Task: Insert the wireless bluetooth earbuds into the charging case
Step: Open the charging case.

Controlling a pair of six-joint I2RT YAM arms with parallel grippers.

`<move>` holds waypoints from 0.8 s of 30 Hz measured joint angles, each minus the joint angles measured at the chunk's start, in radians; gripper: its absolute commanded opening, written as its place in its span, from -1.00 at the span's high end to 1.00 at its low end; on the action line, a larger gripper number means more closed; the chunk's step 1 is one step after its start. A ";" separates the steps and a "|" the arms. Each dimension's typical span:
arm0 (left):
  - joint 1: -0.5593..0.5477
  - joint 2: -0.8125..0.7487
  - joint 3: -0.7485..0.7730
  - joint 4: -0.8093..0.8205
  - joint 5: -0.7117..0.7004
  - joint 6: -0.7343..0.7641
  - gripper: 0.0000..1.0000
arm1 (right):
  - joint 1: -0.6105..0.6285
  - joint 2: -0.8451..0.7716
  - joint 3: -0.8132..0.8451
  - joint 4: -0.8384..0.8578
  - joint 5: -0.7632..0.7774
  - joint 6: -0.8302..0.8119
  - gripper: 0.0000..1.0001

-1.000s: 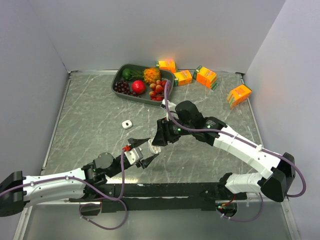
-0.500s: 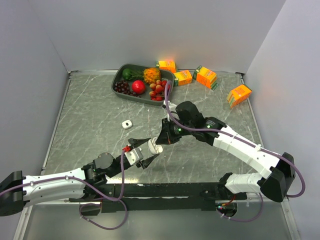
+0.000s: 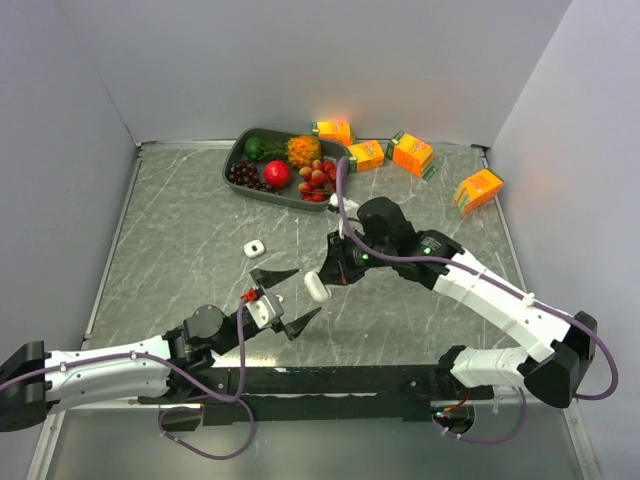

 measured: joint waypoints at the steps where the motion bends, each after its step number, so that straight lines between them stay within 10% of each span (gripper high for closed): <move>1: 0.000 -0.001 0.000 -0.001 -0.009 -0.003 -0.93 | 0.000 -0.002 0.013 -0.013 0.008 -0.013 1.00; 24: 0.000 -0.018 0.212 -0.163 -0.105 -0.218 -0.93 | 0.156 0.037 0.193 -0.235 0.485 -0.242 1.00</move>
